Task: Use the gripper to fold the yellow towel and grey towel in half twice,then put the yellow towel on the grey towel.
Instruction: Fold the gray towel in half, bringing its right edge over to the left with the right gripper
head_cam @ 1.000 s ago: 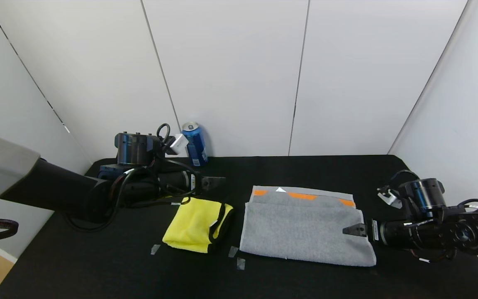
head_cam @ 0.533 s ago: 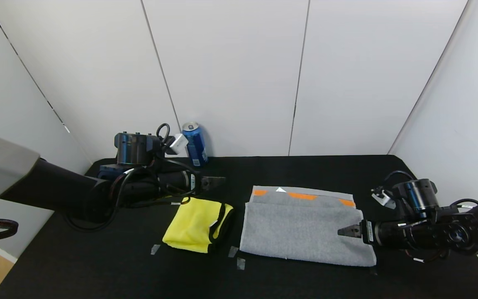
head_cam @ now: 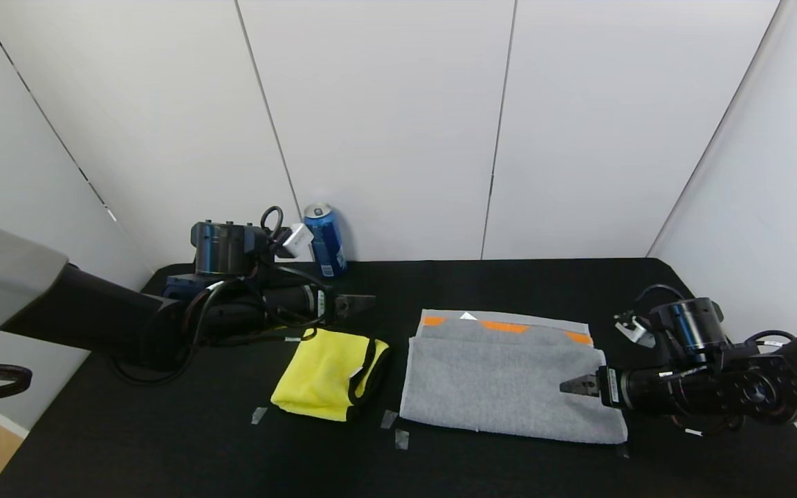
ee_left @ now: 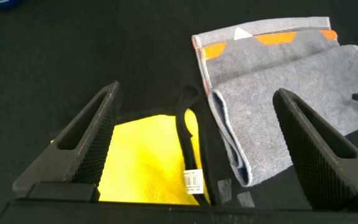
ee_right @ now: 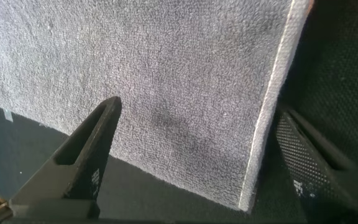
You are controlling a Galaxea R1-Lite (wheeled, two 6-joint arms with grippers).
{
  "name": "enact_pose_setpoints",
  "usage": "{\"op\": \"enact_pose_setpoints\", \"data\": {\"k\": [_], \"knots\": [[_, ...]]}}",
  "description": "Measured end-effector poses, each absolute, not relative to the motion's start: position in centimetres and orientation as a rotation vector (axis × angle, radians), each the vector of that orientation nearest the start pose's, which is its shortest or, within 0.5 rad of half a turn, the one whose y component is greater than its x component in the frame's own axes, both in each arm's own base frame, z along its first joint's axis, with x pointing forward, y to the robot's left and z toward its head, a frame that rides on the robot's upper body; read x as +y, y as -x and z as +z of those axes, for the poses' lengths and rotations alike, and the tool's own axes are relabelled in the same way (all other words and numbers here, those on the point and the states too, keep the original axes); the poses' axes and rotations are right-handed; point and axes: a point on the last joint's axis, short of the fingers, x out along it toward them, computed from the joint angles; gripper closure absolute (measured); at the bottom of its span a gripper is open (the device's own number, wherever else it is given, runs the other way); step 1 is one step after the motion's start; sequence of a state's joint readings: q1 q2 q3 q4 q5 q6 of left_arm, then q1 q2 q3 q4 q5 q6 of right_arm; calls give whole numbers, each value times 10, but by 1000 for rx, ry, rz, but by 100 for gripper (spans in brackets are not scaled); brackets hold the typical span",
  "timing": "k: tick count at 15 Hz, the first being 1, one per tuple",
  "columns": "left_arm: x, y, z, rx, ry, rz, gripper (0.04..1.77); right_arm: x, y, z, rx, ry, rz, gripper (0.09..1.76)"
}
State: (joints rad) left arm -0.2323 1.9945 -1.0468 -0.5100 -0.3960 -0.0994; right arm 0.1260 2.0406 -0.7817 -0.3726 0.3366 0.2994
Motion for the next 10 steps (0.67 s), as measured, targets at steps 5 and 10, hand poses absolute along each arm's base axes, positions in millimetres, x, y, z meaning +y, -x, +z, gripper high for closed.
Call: {"op": "enact_pose_setpoints", "data": {"k": [5,10], "knots": [[-96,-365,134,473,131,-596,10,49,-322,46,949,-368,297,96],[-95,-365,134,470,130,-596,9,49,-321,45,953,-368,296,171]]}}
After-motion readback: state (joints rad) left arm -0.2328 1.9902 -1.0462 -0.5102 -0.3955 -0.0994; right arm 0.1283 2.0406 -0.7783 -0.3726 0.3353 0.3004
